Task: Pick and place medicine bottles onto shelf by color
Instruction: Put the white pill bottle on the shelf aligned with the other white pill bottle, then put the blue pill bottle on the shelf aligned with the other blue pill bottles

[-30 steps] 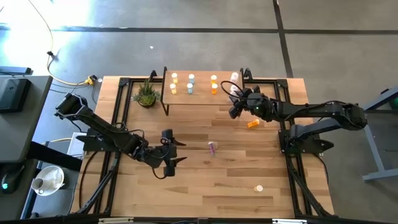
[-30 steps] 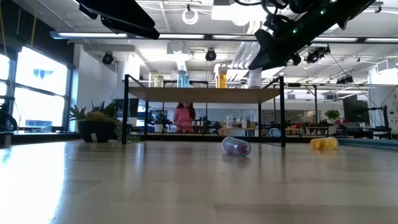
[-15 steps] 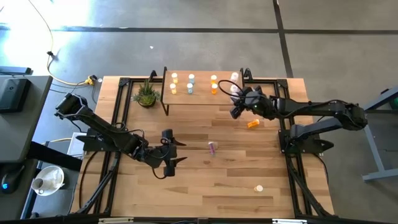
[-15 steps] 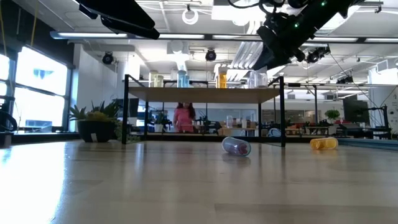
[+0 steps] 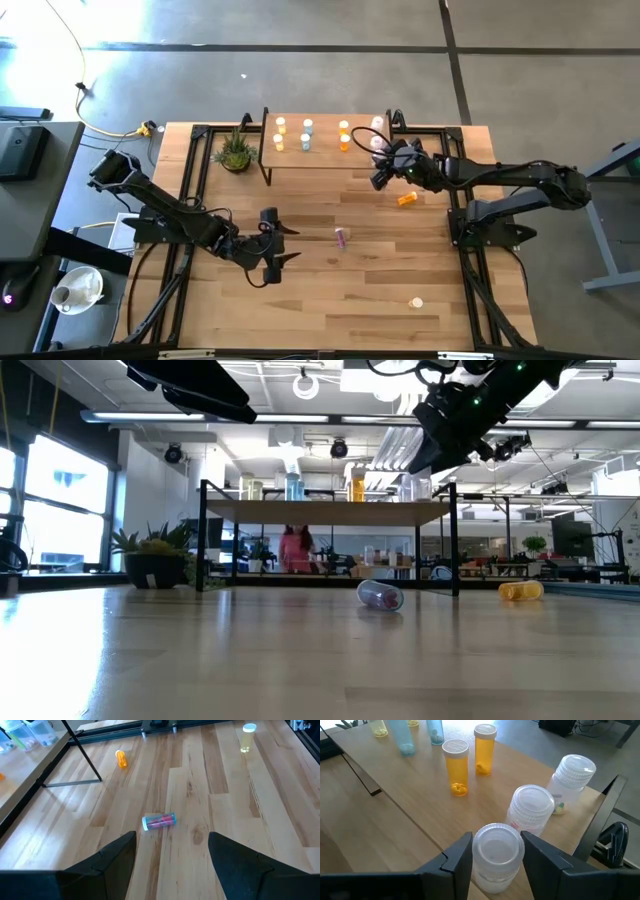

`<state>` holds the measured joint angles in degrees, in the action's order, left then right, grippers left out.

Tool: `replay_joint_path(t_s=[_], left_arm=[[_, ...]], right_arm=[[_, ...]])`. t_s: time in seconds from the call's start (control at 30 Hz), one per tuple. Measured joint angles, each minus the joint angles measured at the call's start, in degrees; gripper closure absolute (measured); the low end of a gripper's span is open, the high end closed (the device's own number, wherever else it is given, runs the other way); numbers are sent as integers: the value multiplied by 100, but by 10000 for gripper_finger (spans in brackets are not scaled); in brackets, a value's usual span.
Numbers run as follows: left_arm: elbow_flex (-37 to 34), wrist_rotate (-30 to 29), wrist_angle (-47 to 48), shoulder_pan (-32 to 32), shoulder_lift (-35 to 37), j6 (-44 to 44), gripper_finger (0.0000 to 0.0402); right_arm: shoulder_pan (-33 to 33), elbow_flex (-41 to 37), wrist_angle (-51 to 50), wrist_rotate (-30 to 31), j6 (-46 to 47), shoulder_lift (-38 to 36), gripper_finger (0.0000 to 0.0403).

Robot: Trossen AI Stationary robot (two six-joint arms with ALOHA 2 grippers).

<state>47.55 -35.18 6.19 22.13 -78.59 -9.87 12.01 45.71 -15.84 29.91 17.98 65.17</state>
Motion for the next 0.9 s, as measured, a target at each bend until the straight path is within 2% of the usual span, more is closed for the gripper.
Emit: replay_joint_path(t_s=[0.17, 0.9], left_arm=[[0, 0, -2, 0, 0, -2, 163], [0, 0, -2, 0, 0, -1, 163]], right_arm=[[0, -2, 0, 111, 2, 4, 244], [2, 149, 22, 118, 118, 9, 240]])
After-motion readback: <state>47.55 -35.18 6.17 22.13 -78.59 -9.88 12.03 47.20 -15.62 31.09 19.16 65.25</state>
